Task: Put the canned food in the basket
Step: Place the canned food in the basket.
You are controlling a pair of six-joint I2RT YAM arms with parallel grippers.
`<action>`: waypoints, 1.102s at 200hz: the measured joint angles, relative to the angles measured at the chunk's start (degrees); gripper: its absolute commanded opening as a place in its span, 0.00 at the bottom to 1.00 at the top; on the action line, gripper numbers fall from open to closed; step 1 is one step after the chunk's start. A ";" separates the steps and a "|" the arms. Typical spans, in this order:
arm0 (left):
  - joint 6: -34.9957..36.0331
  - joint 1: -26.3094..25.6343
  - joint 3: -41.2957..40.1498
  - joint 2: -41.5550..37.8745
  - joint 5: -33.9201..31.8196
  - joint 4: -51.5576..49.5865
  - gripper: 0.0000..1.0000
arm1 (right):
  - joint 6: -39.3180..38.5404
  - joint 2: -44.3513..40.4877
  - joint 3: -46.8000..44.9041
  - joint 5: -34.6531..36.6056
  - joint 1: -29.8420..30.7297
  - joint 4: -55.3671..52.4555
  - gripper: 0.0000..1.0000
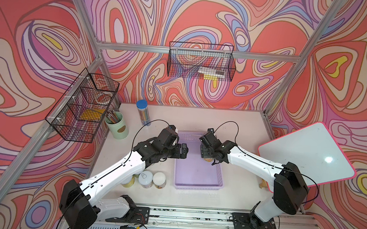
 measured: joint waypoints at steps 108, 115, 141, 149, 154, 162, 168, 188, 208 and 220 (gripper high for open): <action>0.44 -0.28 0.00 0.39 0.00 0.33 0.95 | -1.11 4.04 -1.33 2.89 -0.42 3.96 0.61; 0.44 -0.28 0.00 0.50 0.00 0.33 0.95 | -1.11 4.04 -1.44 3.13 -0.42 4.09 0.63; 0.44 -0.28 -0.07 0.63 0.00 0.33 0.95 | -1.09 4.11 -1.49 3.65 -0.42 4.33 0.73; 0.44 -0.28 -0.07 0.66 0.00 0.35 0.95 | -1.09 4.11 -1.51 3.72 -0.42 4.37 0.76; 0.42 -0.28 -0.07 0.70 -0.02 0.35 0.95 | -1.09 4.11 -1.51 3.74 -0.42 4.39 0.77; 0.44 -0.28 -0.07 0.81 0.00 0.35 0.95 | -1.09 4.11 -1.51 3.74 -0.42 4.42 0.80; 0.42 -0.28 -0.07 0.90 0.00 0.35 0.95 | -1.09 4.11 -1.53 3.76 -0.42 4.46 0.81; 0.42 -0.28 -0.09 1.16 -0.02 0.35 0.95 | -1.14 4.11 -1.53 4.87 -0.46 4.83 0.84; 0.42 -0.28 -0.09 1.27 0.00 0.35 0.95 | -1.22 4.11 -1.53 5.77 -0.76 5.81 0.86; 0.42 -0.28 -0.09 1.27 -0.02 0.35 0.95 | -1.27 4.11 -1.53 6.01 -0.79 6.16 0.87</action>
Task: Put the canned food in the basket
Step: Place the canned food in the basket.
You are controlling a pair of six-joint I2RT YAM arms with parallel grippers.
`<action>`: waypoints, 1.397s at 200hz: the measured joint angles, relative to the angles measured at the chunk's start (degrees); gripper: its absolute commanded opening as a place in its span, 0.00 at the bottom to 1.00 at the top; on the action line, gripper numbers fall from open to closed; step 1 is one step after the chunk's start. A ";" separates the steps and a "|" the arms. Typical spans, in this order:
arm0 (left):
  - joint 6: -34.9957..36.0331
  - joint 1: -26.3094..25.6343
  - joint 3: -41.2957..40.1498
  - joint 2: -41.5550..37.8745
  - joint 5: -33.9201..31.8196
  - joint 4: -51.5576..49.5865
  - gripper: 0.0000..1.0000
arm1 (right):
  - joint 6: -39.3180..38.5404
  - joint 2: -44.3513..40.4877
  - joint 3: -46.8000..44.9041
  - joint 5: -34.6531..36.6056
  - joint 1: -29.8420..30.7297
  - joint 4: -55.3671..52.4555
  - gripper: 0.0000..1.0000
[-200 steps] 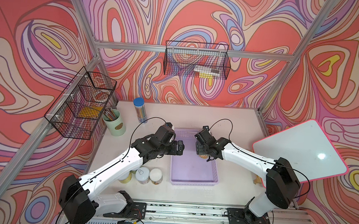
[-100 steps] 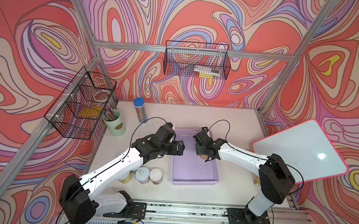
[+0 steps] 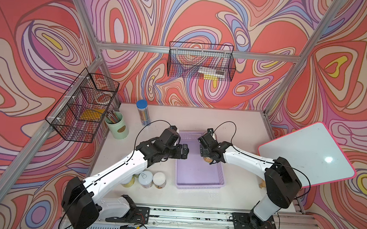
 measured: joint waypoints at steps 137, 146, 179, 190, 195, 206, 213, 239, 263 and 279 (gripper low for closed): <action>0.20 0.00 0.00 -5.40 -11.45 -11.58 0.96 | 1.27 -9.27 -0.98 -10.88 5.42 7.52 0.93; 0.17 0.00 0.02 -6.43 -12.33 -13.73 0.97 | 1.44 -9.27 -0.98 -12.11 6.21 8.24 0.93; -0.15 -0.02 0.63 -8.37 -14.23 -22.16 0.99 | 1.64 -10.32 -1.09 -17.62 6.88 11.15 0.94; -0.57 -0.11 0.87 -8.39 -14.58 -24.55 0.99 | 1.49 -11.54 -1.46 -19.82 6.86 12.07 0.93; -0.92 -0.22 0.87 -8.46 -14.69 -25.44 0.99 | 1.31 -12.35 -1.75 -20.79 6.86 12.48 0.93; -1.60 -0.48 0.87 -8.61 -14.71 -27.63 0.99 | 1.20 -14.36 -2.36 -22.91 6.86 13.05 0.93; -2.01 -0.70 0.87 -8.76 -14.71 -28.74 0.99 | 1.07 -15.72 -2.73 -24.20 6.86 13.18 0.93; -3.78 -1.55 0.85 -9.03 -14.51 -31.74 0.99 | 0.52 -20.65 -3.45 -27.78 6.86 14.10 0.98; -5.81 -3.23 -0.15 -9.03 -13.84 -32.96 0.99 | -0.90 -23.93 -3.56 -29.38 6.86 14.71 0.98; -7.61 -4.55 -1.75 -9.01 -12.98 -33.22 0.99 | -2.51 -24.09 -1.81 -29.86 6.86 12.68 0.98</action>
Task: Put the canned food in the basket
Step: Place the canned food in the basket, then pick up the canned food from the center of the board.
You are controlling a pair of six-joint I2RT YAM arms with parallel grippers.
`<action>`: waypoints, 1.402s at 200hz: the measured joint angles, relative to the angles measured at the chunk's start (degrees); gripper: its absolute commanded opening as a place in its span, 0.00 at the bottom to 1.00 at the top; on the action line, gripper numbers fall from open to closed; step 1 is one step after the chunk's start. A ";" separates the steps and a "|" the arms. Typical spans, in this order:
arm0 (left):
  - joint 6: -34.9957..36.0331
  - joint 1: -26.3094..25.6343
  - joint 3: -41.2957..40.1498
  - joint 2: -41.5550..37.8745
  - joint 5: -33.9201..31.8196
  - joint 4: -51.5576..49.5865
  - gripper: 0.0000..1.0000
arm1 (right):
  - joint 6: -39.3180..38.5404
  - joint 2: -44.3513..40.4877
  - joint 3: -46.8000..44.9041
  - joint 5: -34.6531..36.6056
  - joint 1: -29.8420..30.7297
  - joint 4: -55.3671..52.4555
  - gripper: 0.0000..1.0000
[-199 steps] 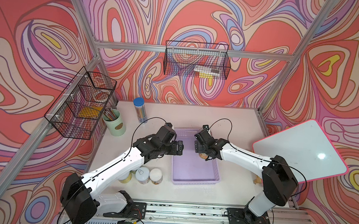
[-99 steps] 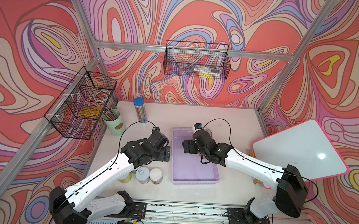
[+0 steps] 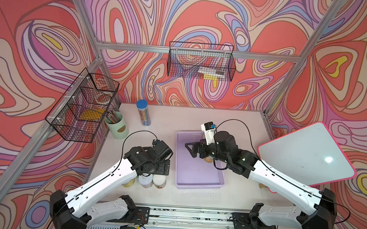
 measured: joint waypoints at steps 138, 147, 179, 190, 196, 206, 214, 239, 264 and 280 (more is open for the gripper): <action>-22.84 -6.32 -10.69 2.12 2.29 6.08 0.93 | -5.44 -4.61 0.90 -23.39 -11.89 -6.23 0.93; -23.61 -6.32 -10.97 2.21 2.19 6.56 0.93 | -6.12 -4.74 0.85 -24.65 -11.87 -6.27 0.93; -25.31 -6.32 -11.04 3.72 2.03 8.66 0.91 | -8.35 -6.08 -0.85 -26.60 -11.87 -6.08 0.96; -25.66 -6.23 -11.04 4.26 1.92 9.22 0.90 | -8.87 -6.69 -1.53 -27.08 -11.87 -6.10 0.97; -25.88 -6.14 -11.08 4.46 1.92 9.60 0.90 | -9.14 -7.02 -1.81 -27.43 -11.87 -6.03 0.97; -26.03 -5.84 -11.47 4.52 1.97 10.34 0.90 | -9.40 -7.52 -2.14 -27.85 -11.87 -5.90 0.97; -26.27 -5.44 -12.00 4.50 2.01 10.84 0.90 | -9.60 -7.91 -2.29 -28.15 -11.87 -5.84 0.97; -26.95 -4.48 -14.03 4.26 2.12 11.65 0.88 | -9.99 -8.37 -2.29 -28.68 -11.87 -5.18 0.97; -27.17 -4.00 -14.67 3.30 2.36 12.46 0.86 | -10.14 -8.31 -2.29 -28.96 -11.87 -5.05 0.97; -27.12 -3.54 -14.69 3.23 2.54 12.98 0.85 | -10.14 -8.11 -2.29 -29.14 -11.87 -4.74 0.97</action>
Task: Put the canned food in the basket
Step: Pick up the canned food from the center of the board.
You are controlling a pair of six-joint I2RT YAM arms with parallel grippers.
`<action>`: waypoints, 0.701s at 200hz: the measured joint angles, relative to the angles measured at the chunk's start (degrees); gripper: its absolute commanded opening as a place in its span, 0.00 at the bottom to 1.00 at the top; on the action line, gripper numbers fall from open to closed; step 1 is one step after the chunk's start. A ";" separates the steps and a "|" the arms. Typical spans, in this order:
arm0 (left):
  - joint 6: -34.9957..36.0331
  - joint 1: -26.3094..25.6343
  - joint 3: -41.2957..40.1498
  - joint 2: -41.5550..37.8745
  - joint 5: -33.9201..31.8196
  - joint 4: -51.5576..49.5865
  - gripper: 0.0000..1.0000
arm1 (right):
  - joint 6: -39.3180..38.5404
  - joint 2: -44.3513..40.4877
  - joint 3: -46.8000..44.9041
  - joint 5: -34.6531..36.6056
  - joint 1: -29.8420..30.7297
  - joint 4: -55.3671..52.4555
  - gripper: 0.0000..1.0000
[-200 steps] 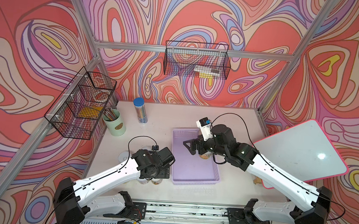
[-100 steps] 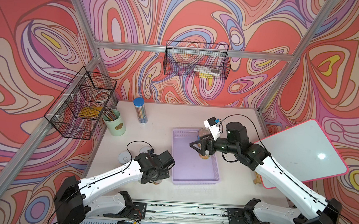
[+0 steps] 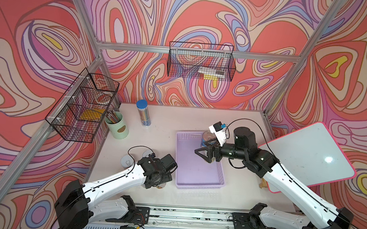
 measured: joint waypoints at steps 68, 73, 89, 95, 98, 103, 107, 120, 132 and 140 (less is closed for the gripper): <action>1.53 2.12 -0.11 1.11 2.08 2.47 0.82 | 0.20 0.59 -0.02 -0.17 0.00 0.70 0.95; 1.62 2.12 -0.11 1.11 2.16 2.45 0.82 | 0.26 0.59 -0.11 -0.17 0.00 0.94 0.95; 1.73 2.05 -0.11 0.90 2.19 2.16 0.82 | 0.44 0.59 -0.61 -0.17 0.00 1.44 0.95; 1.73 2.05 -0.11 0.72 2.16 1.99 0.83 | 0.46 0.59 -0.85 -0.15 0.00 1.57 0.95; 1.73 2.05 -0.11 0.59 2.16 1.92 0.83 | 0.48 0.59 -0.96 -0.15 0.00 1.64 0.95; 1.73 2.05 -0.11 0.39 2.19 1.77 0.83 | 0.50 0.61 -1.09 -0.15 0.00 1.68 0.95; 1.70 2.05 -0.11 0.22 2.16 1.70 0.83 | 0.52 0.63 -1.16 -0.15 0.00 1.70 0.95; 1.73 2.05 -0.11 -0.15 1.99 1.55 0.83 | 0.72 0.70 -1.22 -0.15 0.00 1.79 0.95; 1.73 2.05 -0.11 -0.13 1.97 1.57 0.83 | 0.85 0.72 -1.22 -0.13 0.00 1.88 0.94; 1.77 2.05 -0.11 0.00 1.97 1.60 0.83 | 0.90 0.72 -1.22 -0.13 0.00 2.01 0.94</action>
